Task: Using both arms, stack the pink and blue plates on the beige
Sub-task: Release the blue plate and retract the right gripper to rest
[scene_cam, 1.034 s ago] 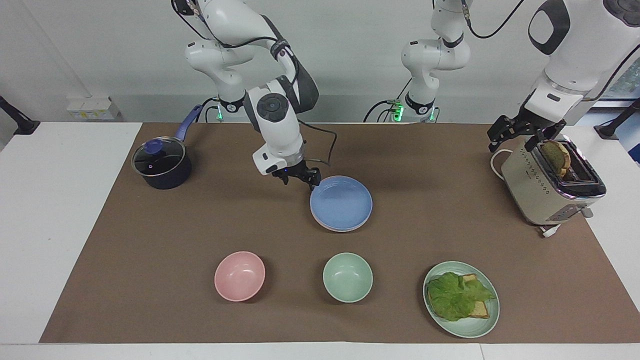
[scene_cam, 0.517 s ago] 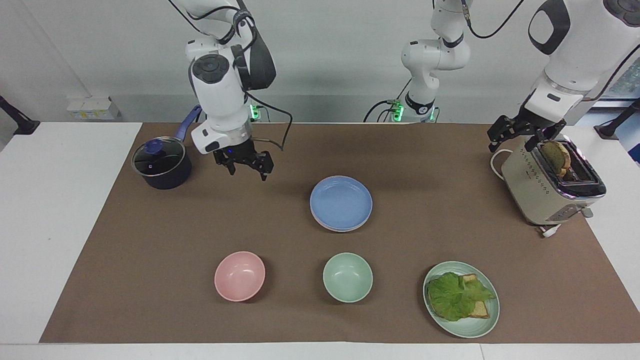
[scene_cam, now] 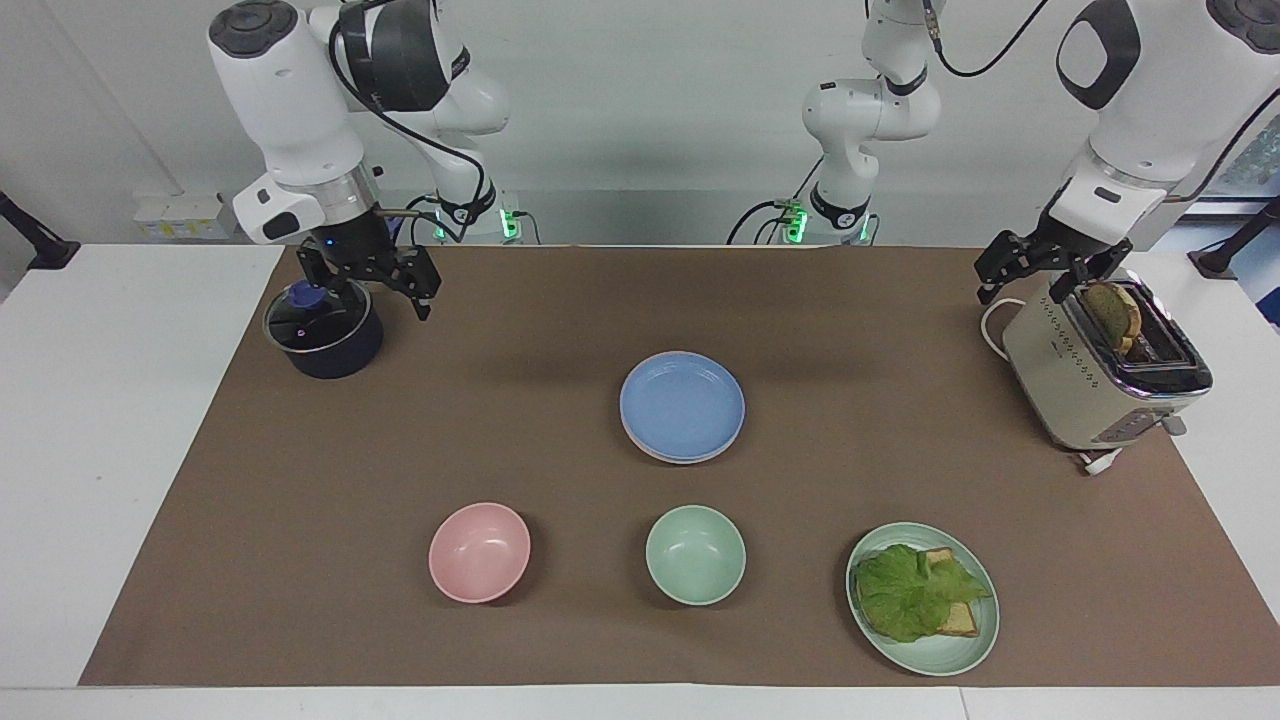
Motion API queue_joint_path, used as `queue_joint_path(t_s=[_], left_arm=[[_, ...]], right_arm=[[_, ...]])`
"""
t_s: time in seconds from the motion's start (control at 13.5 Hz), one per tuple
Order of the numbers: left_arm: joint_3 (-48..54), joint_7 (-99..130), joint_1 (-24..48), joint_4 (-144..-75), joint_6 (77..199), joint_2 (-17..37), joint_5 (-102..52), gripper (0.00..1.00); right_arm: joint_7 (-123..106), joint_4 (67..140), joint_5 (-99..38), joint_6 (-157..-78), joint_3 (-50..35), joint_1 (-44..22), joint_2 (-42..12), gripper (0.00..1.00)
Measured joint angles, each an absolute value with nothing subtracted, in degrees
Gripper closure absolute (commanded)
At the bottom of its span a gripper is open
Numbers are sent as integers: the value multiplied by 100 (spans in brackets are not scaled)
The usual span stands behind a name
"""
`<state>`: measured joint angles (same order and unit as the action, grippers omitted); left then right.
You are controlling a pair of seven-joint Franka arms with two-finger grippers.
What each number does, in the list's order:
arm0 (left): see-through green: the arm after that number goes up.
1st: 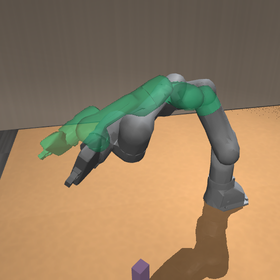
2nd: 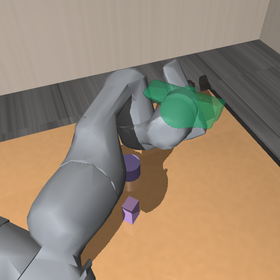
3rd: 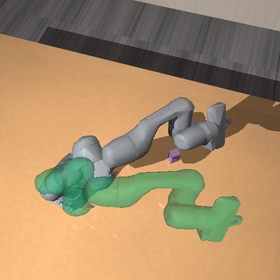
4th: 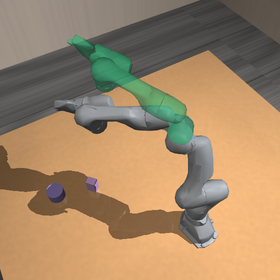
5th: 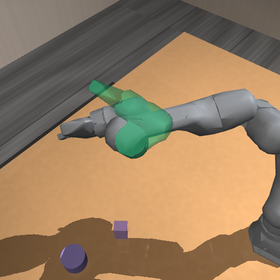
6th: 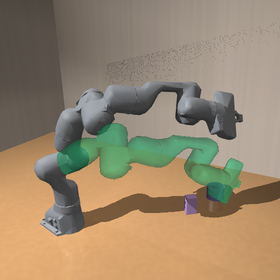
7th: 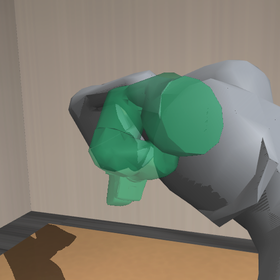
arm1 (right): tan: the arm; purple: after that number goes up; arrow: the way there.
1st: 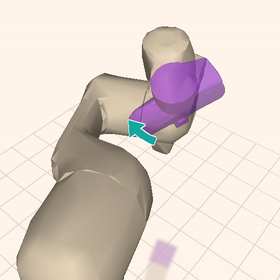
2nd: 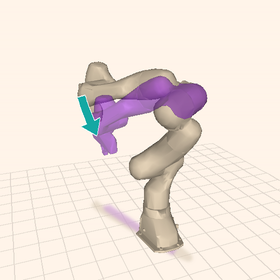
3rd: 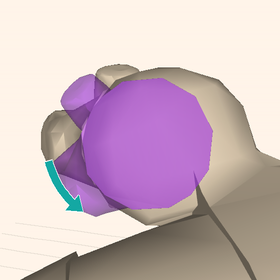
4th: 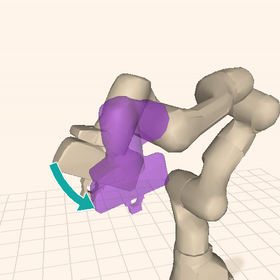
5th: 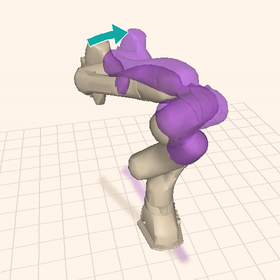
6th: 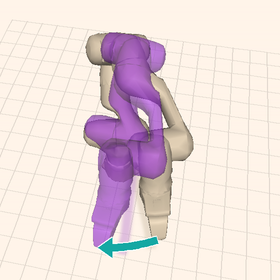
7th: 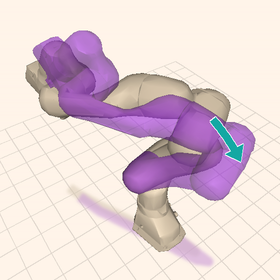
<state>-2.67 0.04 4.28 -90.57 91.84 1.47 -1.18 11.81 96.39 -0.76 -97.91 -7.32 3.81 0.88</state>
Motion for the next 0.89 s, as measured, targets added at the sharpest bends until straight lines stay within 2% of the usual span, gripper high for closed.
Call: queue_joint_path(t_s=[0.37, 0.89], left_arm=[[-267, 4, 428, -9057, 9184, 147, -118, 0], [-267, 4, 428, -9057, 9184, 147, -118, 0]], right_arm=[[1055, 9004, 78, -8787, -736, 430, 67, 0], [773, 8848, 89, -8647, -768, 419, 3, 0]])
